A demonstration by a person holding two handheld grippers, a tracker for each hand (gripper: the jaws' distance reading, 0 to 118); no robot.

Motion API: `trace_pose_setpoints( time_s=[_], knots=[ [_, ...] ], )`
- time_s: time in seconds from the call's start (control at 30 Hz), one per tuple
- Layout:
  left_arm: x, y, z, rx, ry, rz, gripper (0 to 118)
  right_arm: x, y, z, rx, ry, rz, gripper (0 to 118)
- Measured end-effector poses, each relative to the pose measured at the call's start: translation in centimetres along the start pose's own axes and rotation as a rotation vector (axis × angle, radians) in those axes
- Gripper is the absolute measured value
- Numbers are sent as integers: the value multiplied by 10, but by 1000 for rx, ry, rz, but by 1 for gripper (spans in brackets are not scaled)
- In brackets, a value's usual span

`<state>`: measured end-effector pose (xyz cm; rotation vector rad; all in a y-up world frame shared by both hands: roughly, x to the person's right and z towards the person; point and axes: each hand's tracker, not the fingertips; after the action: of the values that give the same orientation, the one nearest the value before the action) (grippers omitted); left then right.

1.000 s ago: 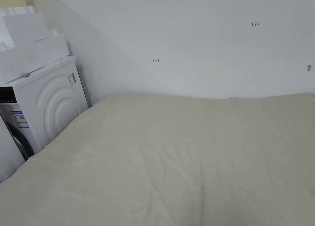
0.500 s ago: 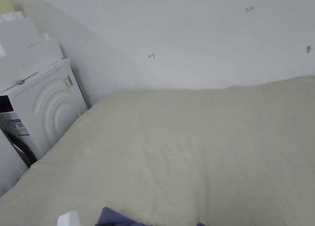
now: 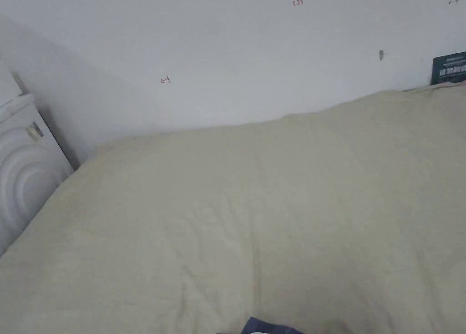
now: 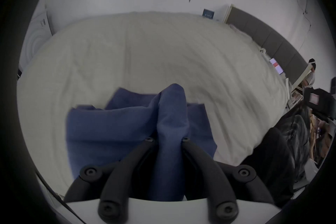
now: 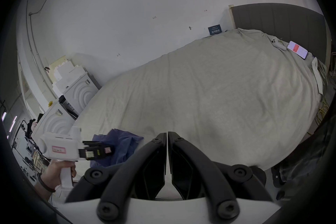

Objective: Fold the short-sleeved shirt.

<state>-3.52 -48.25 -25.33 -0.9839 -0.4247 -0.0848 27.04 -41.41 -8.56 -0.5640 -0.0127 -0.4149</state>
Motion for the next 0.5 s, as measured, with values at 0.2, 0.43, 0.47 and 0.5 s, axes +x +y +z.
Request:
trace_pose_setpoints(
  time_s=[0.2, 0.43, 0.47, 0.5],
  knots=[
    [-31, 6, 58, 194, -189, 138, 66, 9, -1, 4, 3, -9, -34, 1],
    [-101, -6, 83, 409, -402, 553, 48, 11, -2, 3, 6, 48, -82, 1],
    [-104, -9, 69, 341, -440, 574, 26, 10, -3, 3, 4, 46, -79, 1],
    [-100, -11, 49, 287, -469, 596, 17, 9, -3, 3, -2, 40, -72, 1]
  ],
)
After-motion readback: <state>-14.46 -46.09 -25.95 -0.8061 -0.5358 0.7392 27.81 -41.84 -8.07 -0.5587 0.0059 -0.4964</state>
